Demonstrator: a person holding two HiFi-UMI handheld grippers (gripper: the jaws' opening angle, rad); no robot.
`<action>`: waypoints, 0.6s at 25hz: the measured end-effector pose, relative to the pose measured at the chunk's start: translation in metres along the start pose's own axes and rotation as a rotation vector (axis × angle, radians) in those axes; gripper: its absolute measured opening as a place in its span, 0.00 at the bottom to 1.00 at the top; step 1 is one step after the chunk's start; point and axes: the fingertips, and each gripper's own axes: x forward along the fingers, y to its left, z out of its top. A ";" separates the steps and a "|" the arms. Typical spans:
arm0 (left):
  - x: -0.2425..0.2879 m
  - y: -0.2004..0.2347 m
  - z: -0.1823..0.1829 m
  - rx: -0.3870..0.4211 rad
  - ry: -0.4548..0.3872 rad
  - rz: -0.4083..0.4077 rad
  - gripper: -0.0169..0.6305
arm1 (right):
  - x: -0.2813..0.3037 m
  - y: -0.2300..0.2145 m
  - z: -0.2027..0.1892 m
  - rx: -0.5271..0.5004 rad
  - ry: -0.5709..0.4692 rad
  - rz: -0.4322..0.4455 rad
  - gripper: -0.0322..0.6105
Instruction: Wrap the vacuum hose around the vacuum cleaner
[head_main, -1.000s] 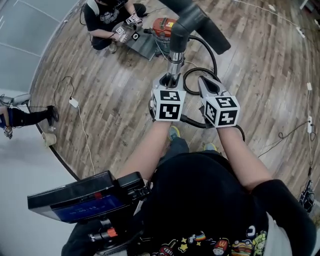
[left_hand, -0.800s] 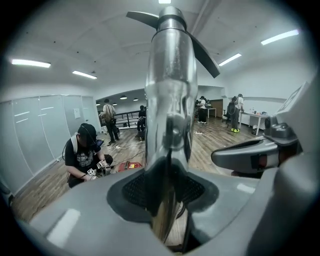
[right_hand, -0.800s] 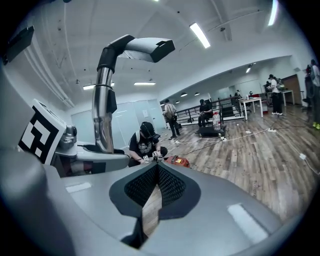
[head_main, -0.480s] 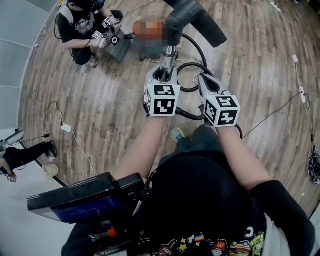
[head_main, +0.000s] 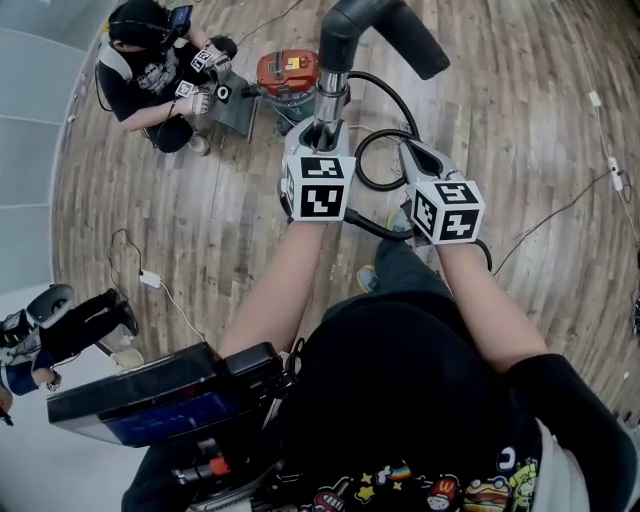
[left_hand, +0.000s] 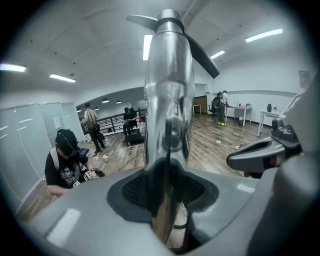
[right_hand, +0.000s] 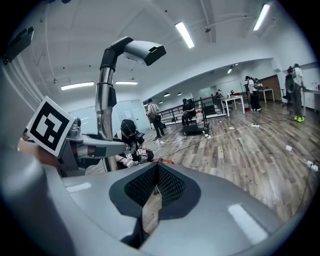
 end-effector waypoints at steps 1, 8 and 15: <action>0.009 0.001 0.006 0.012 0.004 -0.003 0.25 | 0.008 -0.007 0.007 0.003 -0.005 0.004 0.09; 0.079 0.010 0.050 0.107 0.027 -0.011 0.25 | 0.054 -0.057 0.053 0.031 -0.032 0.029 0.09; 0.148 -0.031 0.081 0.227 0.064 -0.112 0.25 | 0.065 -0.121 0.064 0.128 -0.073 -0.042 0.09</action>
